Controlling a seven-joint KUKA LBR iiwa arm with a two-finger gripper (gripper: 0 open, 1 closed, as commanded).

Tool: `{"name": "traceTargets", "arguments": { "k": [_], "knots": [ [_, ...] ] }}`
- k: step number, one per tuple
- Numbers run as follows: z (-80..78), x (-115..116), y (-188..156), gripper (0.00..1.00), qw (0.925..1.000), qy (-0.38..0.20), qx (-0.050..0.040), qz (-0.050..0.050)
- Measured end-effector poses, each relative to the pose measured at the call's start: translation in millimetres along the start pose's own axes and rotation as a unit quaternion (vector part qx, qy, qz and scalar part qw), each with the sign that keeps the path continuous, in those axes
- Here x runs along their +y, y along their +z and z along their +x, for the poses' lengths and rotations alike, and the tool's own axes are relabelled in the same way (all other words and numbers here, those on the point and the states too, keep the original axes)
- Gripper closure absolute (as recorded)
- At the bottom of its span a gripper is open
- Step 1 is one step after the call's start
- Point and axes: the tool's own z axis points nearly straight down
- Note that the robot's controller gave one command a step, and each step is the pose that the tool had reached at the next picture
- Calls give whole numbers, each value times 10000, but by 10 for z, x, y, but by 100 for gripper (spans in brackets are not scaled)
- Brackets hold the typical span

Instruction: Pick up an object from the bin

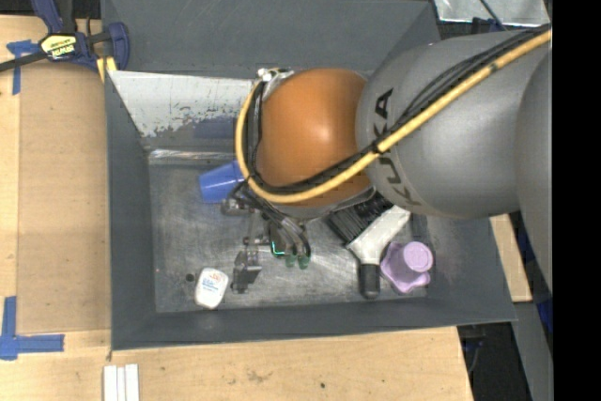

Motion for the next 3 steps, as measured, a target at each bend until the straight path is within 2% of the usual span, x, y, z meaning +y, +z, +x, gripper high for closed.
{"name": "traceTargets", "arguments": {
  "k": [1,2,3],
  "knots": [
    [-20,-7,-34,0,10000,13,-35,-8],
    [-45,139,402,0,9910,-1339,-74,-5],
    [-43,357,1054,0,9783,-2071,-53,1]
  ]
}}
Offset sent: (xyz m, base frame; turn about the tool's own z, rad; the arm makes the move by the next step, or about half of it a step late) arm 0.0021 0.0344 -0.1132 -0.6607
